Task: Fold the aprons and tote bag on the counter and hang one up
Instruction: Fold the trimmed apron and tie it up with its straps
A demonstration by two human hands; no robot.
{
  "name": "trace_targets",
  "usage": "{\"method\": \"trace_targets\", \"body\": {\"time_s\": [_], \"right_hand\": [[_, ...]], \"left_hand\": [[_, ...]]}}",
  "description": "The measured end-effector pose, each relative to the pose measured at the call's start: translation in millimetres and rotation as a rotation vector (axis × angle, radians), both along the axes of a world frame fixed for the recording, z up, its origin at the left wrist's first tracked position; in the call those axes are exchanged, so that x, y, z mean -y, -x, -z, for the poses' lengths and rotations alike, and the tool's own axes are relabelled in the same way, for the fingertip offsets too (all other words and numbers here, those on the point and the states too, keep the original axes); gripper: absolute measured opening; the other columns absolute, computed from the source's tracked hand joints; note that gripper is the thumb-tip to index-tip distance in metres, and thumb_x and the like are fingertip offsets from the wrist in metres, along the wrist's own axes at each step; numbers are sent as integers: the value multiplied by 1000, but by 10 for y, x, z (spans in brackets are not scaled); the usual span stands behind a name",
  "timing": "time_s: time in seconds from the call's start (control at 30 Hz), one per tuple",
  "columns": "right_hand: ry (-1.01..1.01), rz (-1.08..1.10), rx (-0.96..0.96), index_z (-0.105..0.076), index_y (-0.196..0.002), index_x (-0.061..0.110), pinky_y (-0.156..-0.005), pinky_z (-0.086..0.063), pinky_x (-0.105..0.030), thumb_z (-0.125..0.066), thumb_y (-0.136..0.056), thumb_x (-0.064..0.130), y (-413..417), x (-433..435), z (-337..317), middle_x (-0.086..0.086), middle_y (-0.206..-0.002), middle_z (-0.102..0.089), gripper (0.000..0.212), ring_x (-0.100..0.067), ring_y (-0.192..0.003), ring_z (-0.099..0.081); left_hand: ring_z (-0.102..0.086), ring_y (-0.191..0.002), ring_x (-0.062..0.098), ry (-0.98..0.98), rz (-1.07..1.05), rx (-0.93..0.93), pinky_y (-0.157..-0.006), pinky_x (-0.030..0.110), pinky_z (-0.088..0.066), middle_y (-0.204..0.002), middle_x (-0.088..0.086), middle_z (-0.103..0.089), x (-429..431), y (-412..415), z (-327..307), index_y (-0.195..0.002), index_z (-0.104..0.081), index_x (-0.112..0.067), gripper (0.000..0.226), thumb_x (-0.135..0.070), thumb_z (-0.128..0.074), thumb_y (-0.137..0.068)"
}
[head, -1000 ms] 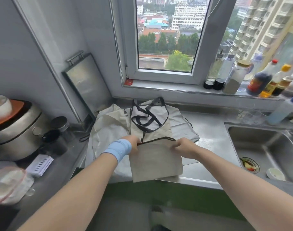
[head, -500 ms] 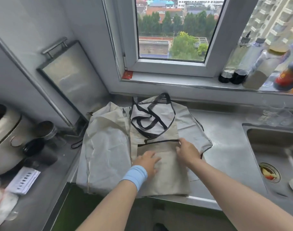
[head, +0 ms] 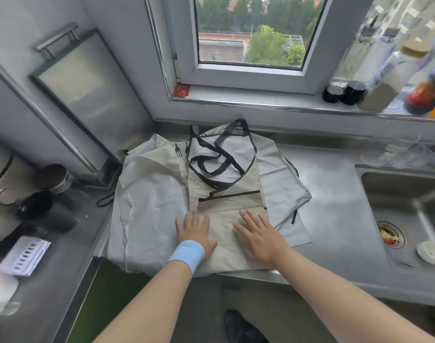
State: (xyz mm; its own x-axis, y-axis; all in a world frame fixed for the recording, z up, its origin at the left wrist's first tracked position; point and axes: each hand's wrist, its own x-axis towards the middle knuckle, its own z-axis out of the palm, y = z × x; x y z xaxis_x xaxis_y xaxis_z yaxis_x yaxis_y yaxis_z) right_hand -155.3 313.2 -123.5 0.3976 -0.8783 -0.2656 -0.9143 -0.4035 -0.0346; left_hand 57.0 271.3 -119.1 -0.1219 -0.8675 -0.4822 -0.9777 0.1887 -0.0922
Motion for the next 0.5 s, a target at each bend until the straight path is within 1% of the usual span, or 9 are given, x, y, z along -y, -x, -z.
{"method": "trace_targets", "body": {"time_s": [0.07,0.13,0.2,0.27,0.33,0.4,0.43,0.47,0.5], "right_hand": [[-19,-88,-2,-37,-146,25,-111,-33,-45,-33,-77,66,-9,-111,-111,-13,-154,-32,80,-33,-139,-33],[3,-157,-11,-36,-134,26,-102,-39,-40,-45,-72,69,-11,-222,-183,-7,-138,-39,77,-28,-124,-38],[14,-164,-19,-41,-124,25,-90,-44,-38,-53,-70,66,-16,-289,-159,-3,-122,-45,68,-24,-112,-42],[15,-132,-18,-48,-116,23,-80,-49,-38,-53,-74,60,-46,-317,-117,-1,-112,-50,56,-23,-107,-48],[10,-121,-69,-57,-108,18,-73,-50,-41,-49,-83,47,-101,-341,-111,-4,-107,-54,39,-28,-97,-56],[46,-141,-93,-62,-102,14,-69,-50,-42,-41,-90,35,-147,-368,-133,-6,-104,-58,32,-31,-88,-60],[76,-137,-65,-61,-100,14,-67,-49,-41,-39,-93,32,-155,-386,-154,-6,-103,-59,29,-32,-86,-60],[100,-104,-4,-59,-98,15,-65,-46,-40,-38,-96,30,-153,-402,-192,-6,-102,-59,26,-33,-85,-61],[101,-54,73,-55,-96,16,-63,-41,-38,-38,-98,30,-138,-403,-234,-6,-100,-60,22,-34,-84,-61]], "left_hand": [[-9,-146,26,94,20,-64,-116,47,-12,-158,6,-12,-37,-20,-94,-148,-23,-27,69,-47,-49,-88],[-29,-136,22,174,90,-218,-107,36,-30,-142,0,-36,-106,-6,-170,-133,-44,-28,45,-33,-53,-89],[-38,-126,18,129,147,-363,-99,32,-36,-126,-4,-45,-224,22,-210,-116,-55,-30,30,-34,-57,-87],[-41,-121,18,32,216,-392,-96,33,-40,-120,-4,-46,-387,46,-191,-111,-56,-30,34,-45,-61,-81],[-39,-122,20,-34,299,-315,-98,34,-41,-127,-3,-42,-529,38,-153,-121,-50,-30,55,-52,-67,-73],[-35,-127,23,-39,332,-226,-102,36,-39,-138,-2,-37,-590,-8,-139,-136,-38,-30,74,-49,-71,-72],[-36,-128,24,-23,325,-202,-103,37,-39,-141,-2,-36,-597,-31,-159,-140,-35,-30,75,-42,-70,-76],[-40,-126,25,-8,303,-197,-101,37,-41,-141,-2,-38,-595,-54,-195,-140,-36,-29,67,-34,-67,-81],[-46,-122,26,5,272,-212,-97,37,-44,-138,-1,-44,-582,-76,-247,-135,-43,-29,53,-27,-61,-85]]}}
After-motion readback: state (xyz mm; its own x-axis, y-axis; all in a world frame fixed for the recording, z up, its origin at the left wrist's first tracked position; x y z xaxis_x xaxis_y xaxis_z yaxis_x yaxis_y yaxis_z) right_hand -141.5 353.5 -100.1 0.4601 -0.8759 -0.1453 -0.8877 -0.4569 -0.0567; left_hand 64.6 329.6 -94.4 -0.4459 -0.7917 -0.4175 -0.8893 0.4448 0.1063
